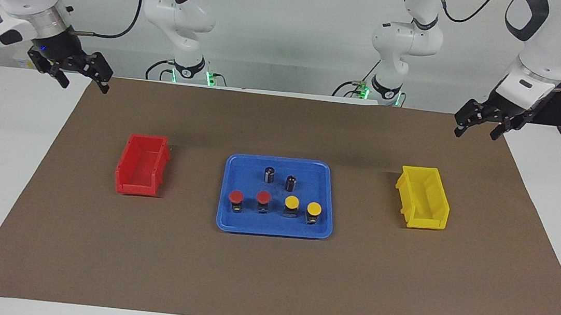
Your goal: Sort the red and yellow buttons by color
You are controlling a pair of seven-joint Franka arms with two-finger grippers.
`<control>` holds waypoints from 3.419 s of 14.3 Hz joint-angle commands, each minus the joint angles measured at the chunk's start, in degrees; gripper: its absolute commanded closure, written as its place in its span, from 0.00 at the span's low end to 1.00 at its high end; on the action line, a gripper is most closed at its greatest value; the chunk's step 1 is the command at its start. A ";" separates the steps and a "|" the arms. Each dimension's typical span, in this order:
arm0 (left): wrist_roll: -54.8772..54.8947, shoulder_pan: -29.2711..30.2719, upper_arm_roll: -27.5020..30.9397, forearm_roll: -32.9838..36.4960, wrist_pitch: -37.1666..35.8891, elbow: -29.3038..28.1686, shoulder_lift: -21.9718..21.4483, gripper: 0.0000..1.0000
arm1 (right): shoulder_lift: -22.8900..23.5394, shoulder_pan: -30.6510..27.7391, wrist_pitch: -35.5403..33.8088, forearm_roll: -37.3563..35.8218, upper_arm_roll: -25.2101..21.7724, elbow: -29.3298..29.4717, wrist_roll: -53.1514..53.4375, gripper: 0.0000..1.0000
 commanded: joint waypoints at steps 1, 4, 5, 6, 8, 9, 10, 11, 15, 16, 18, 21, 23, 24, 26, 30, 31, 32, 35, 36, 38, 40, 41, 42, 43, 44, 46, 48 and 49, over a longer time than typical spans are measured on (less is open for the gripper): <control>0.51 0.37 -0.18 -0.42 -1.17 -0.45 -0.82 0.00 | -1.28 -0.51 0.07 0.35 0.12 -1.41 -0.72 0.00; 0.33 0.37 -0.18 -0.42 -1.17 -0.80 -0.99 0.00 | -1.28 -0.51 0.16 0.35 0.12 -1.32 -0.38 0.00; 0.24 0.55 -0.18 -0.33 -1.26 -0.80 -0.99 0.00 | -1.28 -0.68 0.15 0.35 0.04 -1.41 -0.29 0.00; 0.16 0.63 -0.18 -0.42 -1.17 -0.80 -0.99 0.00 | -1.28 -0.68 -0.02 0.35 0.04 -1.32 -0.37 0.00; -0.11 0.64 -0.09 -0.42 -1.26 -0.80 -0.99 0.00 | -1.28 0.02 -0.02 0.35 0.21 -1.41 -0.37 0.00; -0.11 0.55 -0.18 -0.42 -1.17 -0.80 -0.99 0.00 | -1.28 0.54 -0.20 0.35 0.30 -1.41 -0.37 0.00; -0.11 0.55 -0.09 -0.42 -1.26 -0.89 -0.99 0.00 | -1.37 1.15 -1.68 0.35 0.30 -1.41 -0.37 0.00; -0.11 0.55 -0.09 -0.33 -1.34 -0.89 -0.99 0.00 | -1.46 1.33 -1.69 0.26 0.30 -1.41 -1.42 0.00; -1.24 0.63 -0.18 -0.42 -1.08 -0.80 -0.99 0.00 | 0.38 2.91 2.52 0.00 2.93 -0.62 -1.69 0.00; -1.43 0.64 -0.18 -0.42 -1.08 -0.89 -0.99 0.00 | 1.61 4.48 2.96 -0.09 3.20 1.12 -0.30 0.00; -1.51 0.55 -0.18 -0.42 -0.99 -0.89 -0.90 0.00 | 7.56 7.82 2.35 -0.09 3.20 7.34 3.82 0.00; -1.52 0.55 -0.18 -0.42 -1.17 -0.89 -0.99 0.00 | 18.81 14.41 1.91 0.08 3.29 17.55 12.86 0.00; -1.60 0.46 -0.18 -0.42 -1.08 -0.98 -0.99 0.00 | 23.48 18.98 7.24 -0.52 3.72 19.59 18.76 0.00; -1.60 0.46 -0.18 -0.33 -0.99 -0.98 -0.99 0.00 | 24.98 21.26 9.71 -0.18 3.73 19.42 20.70 0.00; -1.52 0.20 -0.18 -0.33 -0.91 -1.07 -0.99 0.00 | 27.80 22.52 14.89 -0.27 3.81 19.16 23.97 0.00; -2.47 -0.07 -0.26 -0.33 0.58 -3.16 -1.95 0.00 | 33.78 28.05 24.11 -2.45 3.99 16.81 25.90 0.00; -3.35 -0.24 -0.53 -0.33 3.29 -5.09 -2.74 0.00 | 33.79 28.23 28.41 -2.72 3.99 13.04 25.91 0.00; -3.62 -0.42 -0.88 -0.33 5.66 -7.11 -3.27 0.00 | 33.35 27.80 32.02 -2.64 3.99 9.61 25.82 0.00; -8.70 -4.80 -1.32 -0.33 9.89 -8.27 -2.40 0.00 | 31.33 27.62 33.55 -2.55 3.99 3.97 25.64 0.00; -10.55 -6.64 -1.32 -0.33 10.69 -8.27 -1.88 0.00 | 30.45 27.53 34.25 -2.55 3.99 1.95 25.56 0.00; -14.85 -10.16 -1.32 -0.33 11.66 -8.27 -1.08 0.00 | 29.22 27.44 35.22 -2.03 4.08 -1.39 25.47 0.00; -18.11 -13.06 -1.32 -0.42 13.15 -8.45 0.23 0.00 | 28.25 27.35 36.01 -1.85 4.08 -4.04 25.38 0.06; -18.91 -13.95 -1.41 -0.42 14.46 -9.23 0.59 0.00 | 28.16 27.35 36.10 -1.85 4.08 -4.48 25.29 0.09; -20.31 -14.91 -1.41 -0.42 16.83 -10.37 0.59 0.00 | 28.07 27.35 36.10 -1.85 4.08 -4.57 25.03 0.12; -22.93 -16.49 -1.41 -0.42 19.46 -11.52 1.11 0.00 | 28.07 27.27 36.10 -1.85 4.08 -4.57 24.16 0.17; -25.66 -18.07 -1.41 -0.42 21.57 -11.44 2.60 0.00 | 28.07 27.00 36.10 -1.85 4.08 -4.57 23.54 0.21; -30.06 -21.24 -1.32 -0.42 24.92 -10.65 6.02 0.00 | 28.16 26.39 36.62 -1.76 4.17 -4.49 23.36 0.30; -30.69 -22.21 -1.41 -0.42 26.60 -8.81 9.19 0.00 | 28.25 26.47 37.50 -1.59 4.25 -4.49 23.53 0.31; -31.39 -23.17 -1.41 -0.51 27.91 -7.58 11.38 0.00 | 28.25 26.47 37.68 -0.71 4.25 -4.40 23.53 0.31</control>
